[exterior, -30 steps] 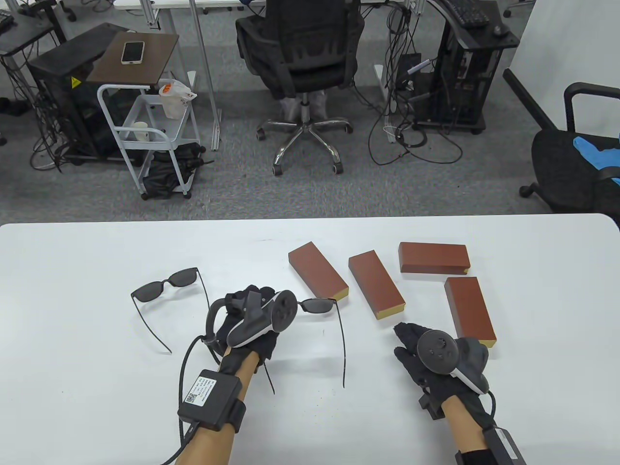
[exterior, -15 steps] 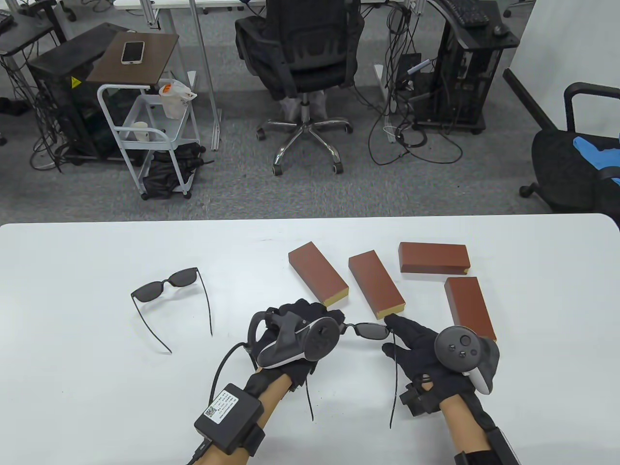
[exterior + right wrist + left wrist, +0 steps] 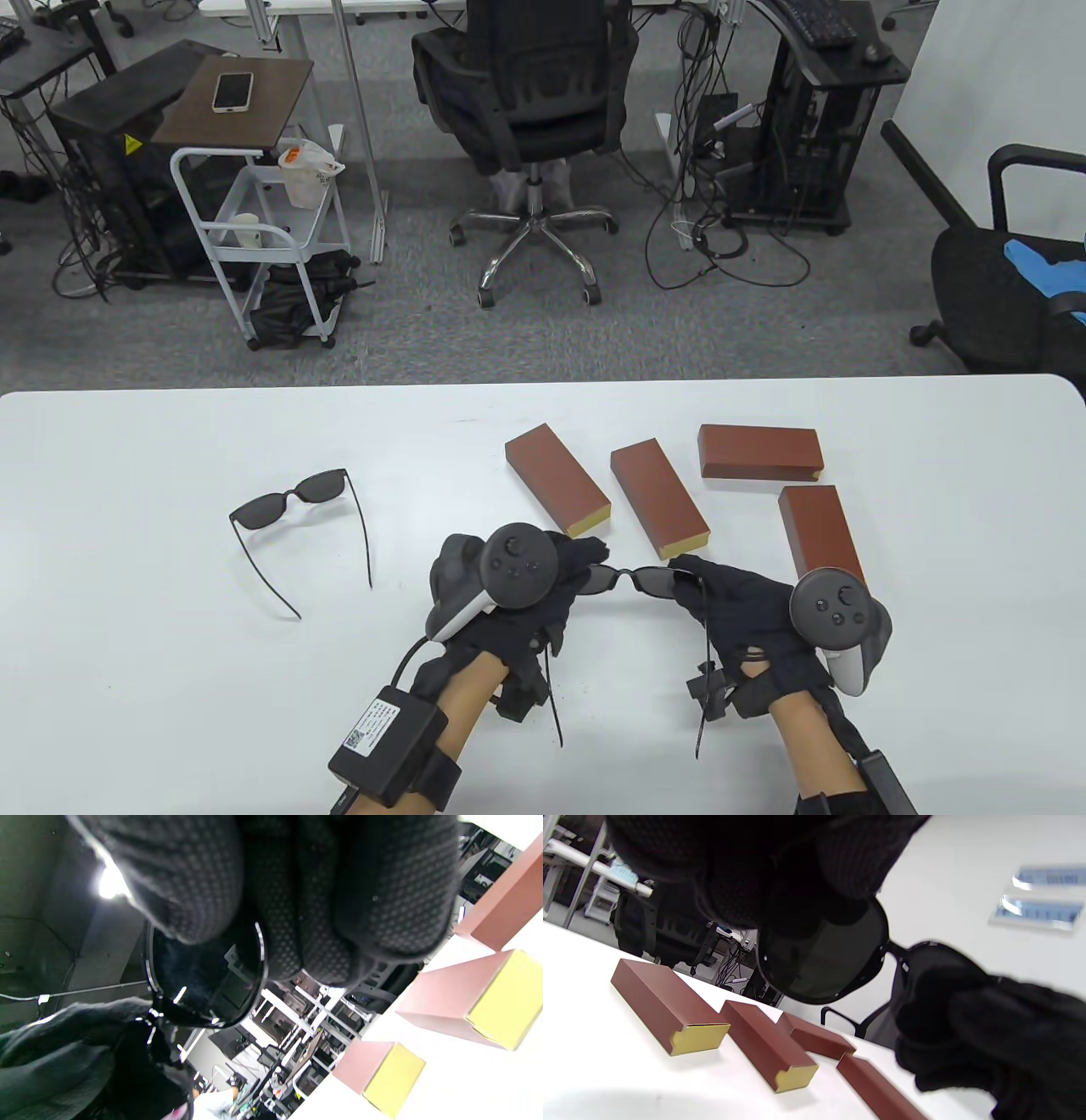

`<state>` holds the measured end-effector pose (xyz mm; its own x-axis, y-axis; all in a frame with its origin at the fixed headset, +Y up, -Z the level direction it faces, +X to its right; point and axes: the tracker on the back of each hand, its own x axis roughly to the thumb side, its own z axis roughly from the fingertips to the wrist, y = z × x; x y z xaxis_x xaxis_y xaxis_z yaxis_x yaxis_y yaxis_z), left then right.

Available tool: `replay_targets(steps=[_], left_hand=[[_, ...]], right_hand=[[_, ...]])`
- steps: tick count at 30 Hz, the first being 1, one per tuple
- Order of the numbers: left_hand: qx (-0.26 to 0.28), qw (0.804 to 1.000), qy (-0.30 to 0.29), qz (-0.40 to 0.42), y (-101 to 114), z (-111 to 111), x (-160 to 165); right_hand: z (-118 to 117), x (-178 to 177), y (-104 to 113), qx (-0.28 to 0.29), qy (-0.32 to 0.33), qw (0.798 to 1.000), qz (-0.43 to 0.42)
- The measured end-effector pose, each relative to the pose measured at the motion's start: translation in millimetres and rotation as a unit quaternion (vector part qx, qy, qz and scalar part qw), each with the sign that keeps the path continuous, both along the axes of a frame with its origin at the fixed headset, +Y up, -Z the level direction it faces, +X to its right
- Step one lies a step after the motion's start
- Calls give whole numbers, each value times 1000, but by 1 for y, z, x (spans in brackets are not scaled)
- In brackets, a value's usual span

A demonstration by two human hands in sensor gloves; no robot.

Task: Slide to open storage boxes and store sunglasses

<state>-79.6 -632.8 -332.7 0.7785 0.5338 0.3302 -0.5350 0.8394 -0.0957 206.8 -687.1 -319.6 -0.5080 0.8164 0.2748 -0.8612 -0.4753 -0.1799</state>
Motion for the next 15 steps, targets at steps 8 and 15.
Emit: replay_targets(steps=[8,15], left_hand=[[-119,953,29,278,-30,0,-35],[-173,884,-4,434,-57,8,-44]], right_hand=[[6,-9,3,-10,-39,999,-32],[12,-11,5,-45,-52,995,-72]])
